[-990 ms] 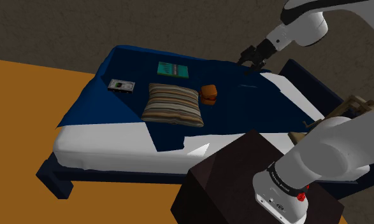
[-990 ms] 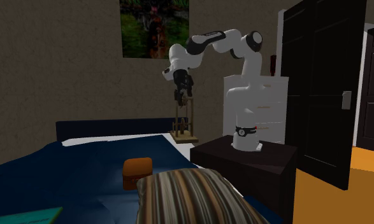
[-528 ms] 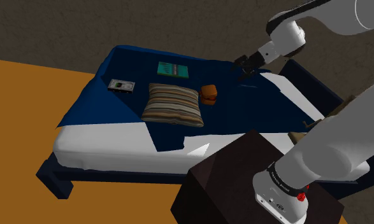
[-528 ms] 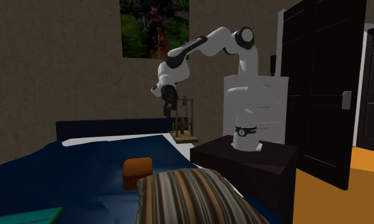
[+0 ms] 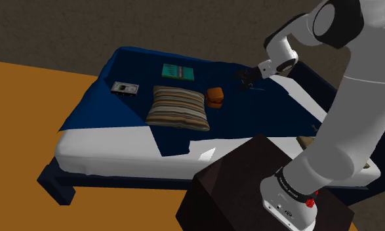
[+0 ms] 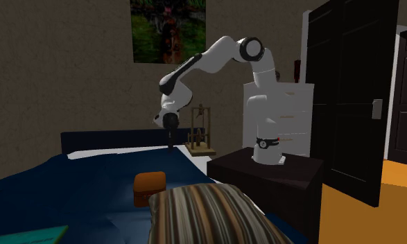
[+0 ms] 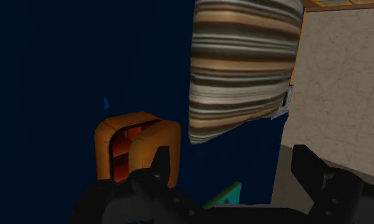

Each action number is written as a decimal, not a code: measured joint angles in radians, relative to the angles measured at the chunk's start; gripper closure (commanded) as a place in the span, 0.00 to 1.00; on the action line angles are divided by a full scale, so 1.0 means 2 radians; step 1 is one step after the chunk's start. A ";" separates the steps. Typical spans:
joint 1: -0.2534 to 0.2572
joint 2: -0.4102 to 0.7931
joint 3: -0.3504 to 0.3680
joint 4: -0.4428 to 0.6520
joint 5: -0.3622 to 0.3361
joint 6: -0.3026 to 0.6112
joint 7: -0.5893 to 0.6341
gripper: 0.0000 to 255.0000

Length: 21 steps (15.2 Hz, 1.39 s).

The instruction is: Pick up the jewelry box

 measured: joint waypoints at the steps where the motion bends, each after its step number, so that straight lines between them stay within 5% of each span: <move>1: -0.011 0.019 0.006 0.010 0.018 -0.010 -0.007 0.00; 7: -0.085 0.156 0.054 0.108 0.114 -0.065 -0.028 0.00; 15: -0.104 0.209 0.073 0.134 0.144 -0.066 -0.051 0.00; 16: -0.105 0.212 0.074 0.136 0.145 -0.066 -0.051 1.00; 21: -0.106 0.214 0.075 0.137 0.146 -0.066 -0.052 1.00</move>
